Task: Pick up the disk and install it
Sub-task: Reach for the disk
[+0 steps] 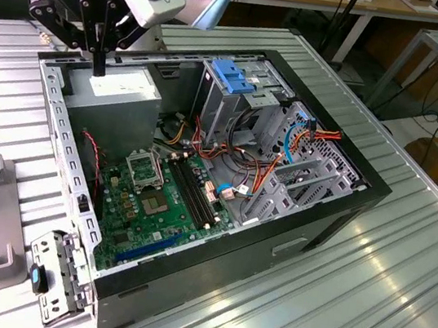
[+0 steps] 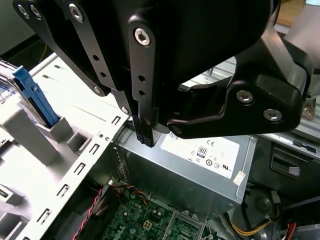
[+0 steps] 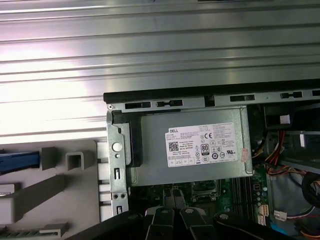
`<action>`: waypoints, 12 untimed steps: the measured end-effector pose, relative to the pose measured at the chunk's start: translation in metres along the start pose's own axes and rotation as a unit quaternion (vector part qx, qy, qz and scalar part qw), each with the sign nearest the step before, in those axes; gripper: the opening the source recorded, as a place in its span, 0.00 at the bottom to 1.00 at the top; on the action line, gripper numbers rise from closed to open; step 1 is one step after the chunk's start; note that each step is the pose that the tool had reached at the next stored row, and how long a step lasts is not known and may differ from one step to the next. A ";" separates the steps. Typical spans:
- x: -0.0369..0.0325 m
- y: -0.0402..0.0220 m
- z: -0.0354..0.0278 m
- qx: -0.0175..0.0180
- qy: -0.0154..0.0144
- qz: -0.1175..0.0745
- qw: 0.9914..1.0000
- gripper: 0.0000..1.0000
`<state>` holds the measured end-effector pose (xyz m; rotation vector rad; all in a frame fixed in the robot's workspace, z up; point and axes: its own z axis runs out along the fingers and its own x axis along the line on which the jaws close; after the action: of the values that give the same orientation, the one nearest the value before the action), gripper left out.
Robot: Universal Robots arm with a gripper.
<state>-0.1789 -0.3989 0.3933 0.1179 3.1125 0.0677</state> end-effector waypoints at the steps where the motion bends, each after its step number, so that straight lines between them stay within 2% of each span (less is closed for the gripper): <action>1: 0.0006 0.0000 0.0000 0.000 0.000 0.000 1.000 0.11; 12: 0.0084 -0.0006 -0.0002 0.000 0.000 0.000 1.000 0.11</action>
<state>-0.1872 -0.3989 0.3933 0.1180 3.1125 0.0676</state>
